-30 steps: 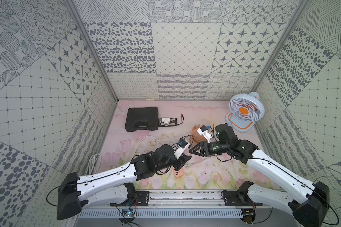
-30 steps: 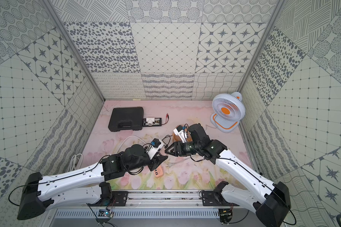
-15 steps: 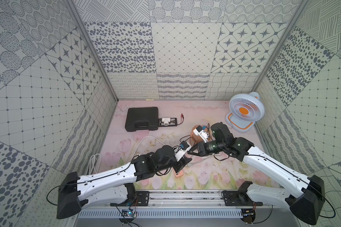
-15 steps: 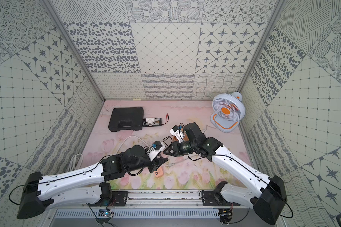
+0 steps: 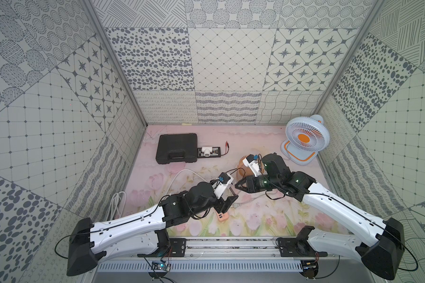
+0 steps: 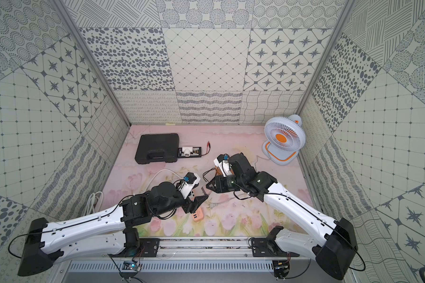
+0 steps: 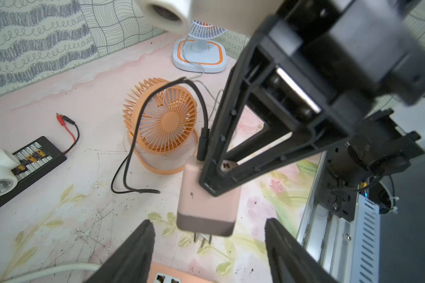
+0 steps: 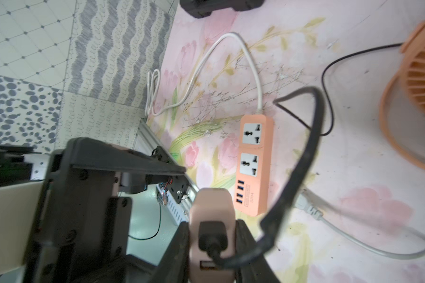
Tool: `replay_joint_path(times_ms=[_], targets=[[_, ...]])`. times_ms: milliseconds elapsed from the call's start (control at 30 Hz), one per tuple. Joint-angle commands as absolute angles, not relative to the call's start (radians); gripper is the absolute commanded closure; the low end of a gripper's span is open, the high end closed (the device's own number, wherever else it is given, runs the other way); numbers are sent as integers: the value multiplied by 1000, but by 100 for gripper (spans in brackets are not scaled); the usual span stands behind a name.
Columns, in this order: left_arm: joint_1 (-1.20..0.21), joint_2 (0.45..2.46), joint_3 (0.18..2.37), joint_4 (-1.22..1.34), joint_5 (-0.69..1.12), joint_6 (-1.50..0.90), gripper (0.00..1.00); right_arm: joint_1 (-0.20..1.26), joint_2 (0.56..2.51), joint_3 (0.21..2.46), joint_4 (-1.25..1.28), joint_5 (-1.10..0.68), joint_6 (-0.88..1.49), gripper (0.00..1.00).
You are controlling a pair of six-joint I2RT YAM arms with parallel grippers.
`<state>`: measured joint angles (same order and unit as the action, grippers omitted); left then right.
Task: Plug the desk fan into the power strip
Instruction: Adjust the plug, then insert the plug into the socket.
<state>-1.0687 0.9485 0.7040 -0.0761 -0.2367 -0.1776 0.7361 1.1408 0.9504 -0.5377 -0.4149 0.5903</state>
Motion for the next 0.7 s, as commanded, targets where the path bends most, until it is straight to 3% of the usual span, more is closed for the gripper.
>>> replay_joint_path(times_ms=[0, 100, 233, 367, 500, 667], targets=[[-1052, 900, 737, -198, -464, -418, 20, 754, 1160, 941, -463, -129, 521, 100], [-978, 893, 749, -359, -535, -627, 17, 819, 1197, 948, -391, 66, 464, 100], [-759, 894, 703, -527, -331, -893, 28, 974, 1310, 1003, -290, 394, 309, 100], [-649, 849, 578, -390, -126, -975, 35, 970, 1421, 1048, -226, 287, 293, 100], [-617, 880, 535, -323, -40, -1022, 45, 938, 1510, 1067, -176, 24, 349, 100], [-598, 984, 512, -244, 59, -1076, 55, 937, 1547, 990, -66, 8, 397, 100]])
